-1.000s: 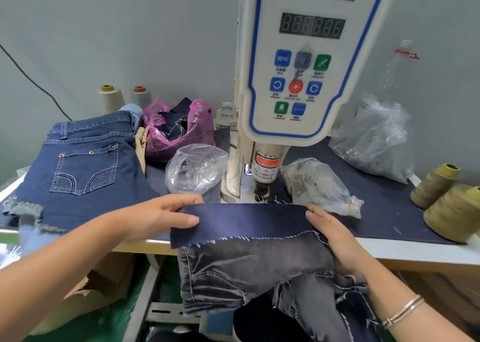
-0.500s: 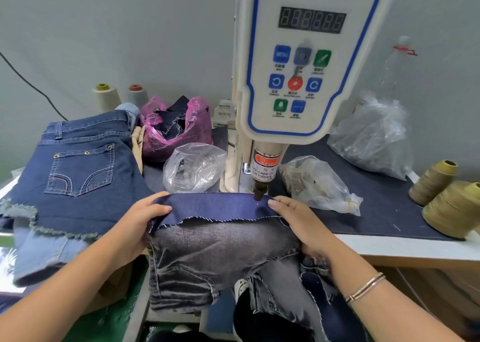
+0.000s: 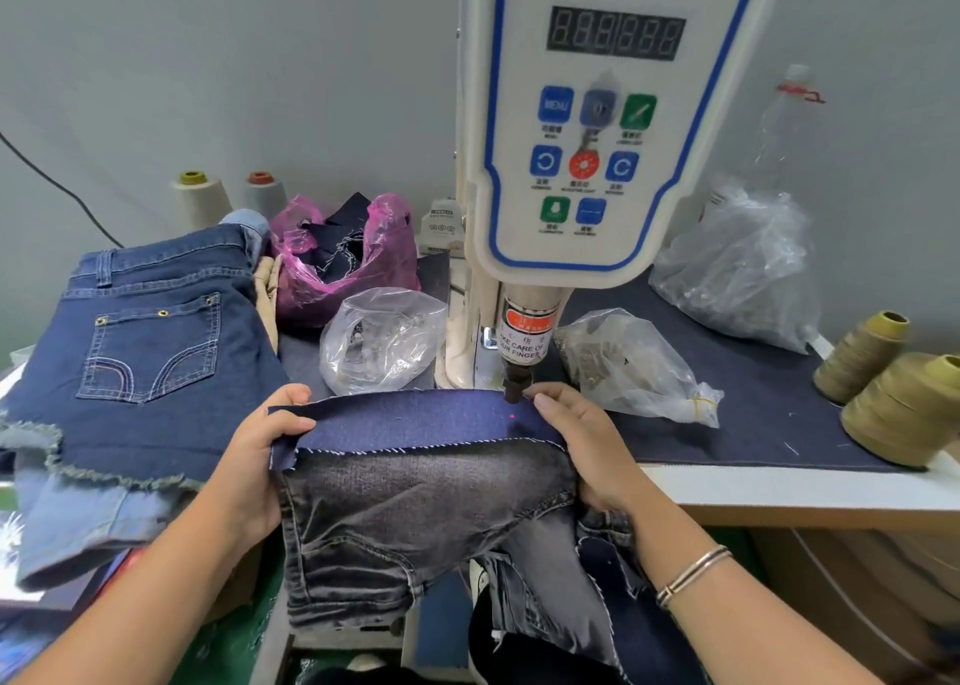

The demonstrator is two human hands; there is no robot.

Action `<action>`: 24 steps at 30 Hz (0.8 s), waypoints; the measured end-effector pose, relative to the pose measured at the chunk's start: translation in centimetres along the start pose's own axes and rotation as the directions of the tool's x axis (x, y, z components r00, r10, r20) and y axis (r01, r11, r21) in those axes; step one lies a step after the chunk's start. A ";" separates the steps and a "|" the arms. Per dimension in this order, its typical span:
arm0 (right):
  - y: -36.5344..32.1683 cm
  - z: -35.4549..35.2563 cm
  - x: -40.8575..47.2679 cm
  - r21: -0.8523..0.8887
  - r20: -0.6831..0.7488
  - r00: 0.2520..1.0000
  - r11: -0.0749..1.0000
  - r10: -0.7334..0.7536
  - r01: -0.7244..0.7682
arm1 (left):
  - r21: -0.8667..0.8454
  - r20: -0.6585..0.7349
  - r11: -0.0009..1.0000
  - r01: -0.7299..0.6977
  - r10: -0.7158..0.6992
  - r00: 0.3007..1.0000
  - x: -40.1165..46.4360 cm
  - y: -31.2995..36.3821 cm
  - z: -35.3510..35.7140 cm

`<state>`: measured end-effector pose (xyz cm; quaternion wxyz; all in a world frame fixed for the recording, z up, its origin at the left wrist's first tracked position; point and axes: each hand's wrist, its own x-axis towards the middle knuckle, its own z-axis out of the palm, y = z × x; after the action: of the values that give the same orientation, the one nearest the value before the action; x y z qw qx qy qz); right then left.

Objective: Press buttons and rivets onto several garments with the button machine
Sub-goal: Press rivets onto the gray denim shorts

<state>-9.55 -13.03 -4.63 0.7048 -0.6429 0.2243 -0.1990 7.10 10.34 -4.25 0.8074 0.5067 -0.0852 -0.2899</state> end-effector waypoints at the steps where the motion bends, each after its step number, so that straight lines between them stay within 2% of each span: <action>1: 0.1 0.0 0.0 -0.028 -0.008 1.000 0.999 -0.024 0.023 | -0.008 -0.029 1.000 -0.014 0.014 0.999 0.1 -0.1 0.0; 8: 0.3 -0.2 -0.1 -0.146 0.005 0.988 0.978 -0.153 0.152 | -0.049 -0.179 0.998 -0.047 0.038 0.983 0.1 -0.4 0.7; 13: 0.1 -1.2 -0.3 -0.042 0.113 0.987 0.992 -0.110 0.116 | -0.073 -0.241 0.996 -0.057 0.038 0.970 0.0 -0.3 1.2; 17: -0.4 -1.9 -0.6 0.160 0.239 0.969 0.987 -0.065 0.027 | -0.089 -0.239 0.995 -0.049 0.026 0.971 0.1 -0.2 1.2; 21: -0.3 -2.0 -0.5 0.238 0.263 0.963 0.971 -0.053 -0.011 | -0.094 -0.230 0.994 -0.055 0.032 0.973 0.1 -0.2 1.2; 24: 0.2 -2.1 -0.3 0.267 0.230 0.972 0.964 -0.045 -0.019 | -0.101 -0.224 0.993 -0.054 0.030 0.974 0.2 -0.3 1.1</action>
<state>-11.02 -14.53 -4.97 0.8051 -0.5624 0.1067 -0.1549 6.66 9.30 -4.00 0.8437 0.4902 0.0106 -0.2184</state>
